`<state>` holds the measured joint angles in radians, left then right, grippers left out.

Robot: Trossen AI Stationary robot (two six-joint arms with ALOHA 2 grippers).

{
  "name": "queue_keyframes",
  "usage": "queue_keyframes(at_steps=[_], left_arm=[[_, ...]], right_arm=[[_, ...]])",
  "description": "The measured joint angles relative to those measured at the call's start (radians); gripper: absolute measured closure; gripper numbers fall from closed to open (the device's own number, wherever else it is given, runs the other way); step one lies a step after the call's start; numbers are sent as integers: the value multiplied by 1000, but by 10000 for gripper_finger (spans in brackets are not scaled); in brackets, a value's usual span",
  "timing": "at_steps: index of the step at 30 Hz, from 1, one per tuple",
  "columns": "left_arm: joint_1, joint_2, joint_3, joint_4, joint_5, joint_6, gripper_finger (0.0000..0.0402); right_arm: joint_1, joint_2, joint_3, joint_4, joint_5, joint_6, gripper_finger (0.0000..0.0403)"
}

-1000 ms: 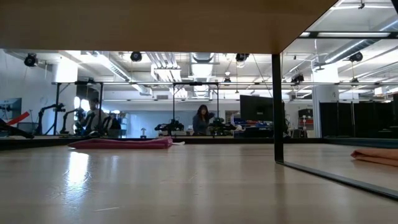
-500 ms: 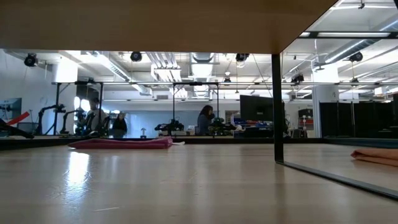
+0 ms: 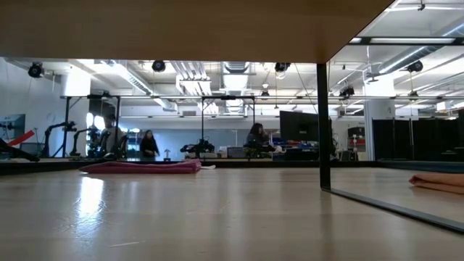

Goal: Stack small to large cups/mugs on shelf
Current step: Return to Home Position

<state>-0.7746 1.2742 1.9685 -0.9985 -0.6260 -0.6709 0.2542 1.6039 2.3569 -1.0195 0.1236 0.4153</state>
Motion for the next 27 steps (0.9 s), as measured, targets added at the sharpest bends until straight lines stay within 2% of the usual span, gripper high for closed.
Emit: queue_keyframes(at_steps=[2,4,7,9,11,14,16,18,21,27], left_arm=[[0,14,-14,54,31,139,328],[-2,29,-45,91,51,215,328],[1,39,-137,212,55,256,328],[16,29,-228,350,87,297,328],[41,-1,-340,550,195,362,328],[78,-73,-542,921,468,484,328],[116,-134,-677,1094,590,515,328],[146,-213,-792,1120,576,510,328],[176,-356,-940,1106,461,492,328],[192,-696,-1195,1075,309,466,328]], right_arm=[[45,-30,-2,9,-13,-98,225],[95,-40,-6,32,-28,-117,225],[145,-12,-27,69,-142,-110,225],[167,24,-65,160,-226,-110,225],[180,68,-125,294,-316,-123,225],[165,126,-219,512,-474,-151,225],[127,136,-274,577,-533,-151,225],[72,127,-325,551,-562,-121,225],[-11,70,-407,514,-570,-122,225],[-166,-167,-591,560,-572,-170,225]])
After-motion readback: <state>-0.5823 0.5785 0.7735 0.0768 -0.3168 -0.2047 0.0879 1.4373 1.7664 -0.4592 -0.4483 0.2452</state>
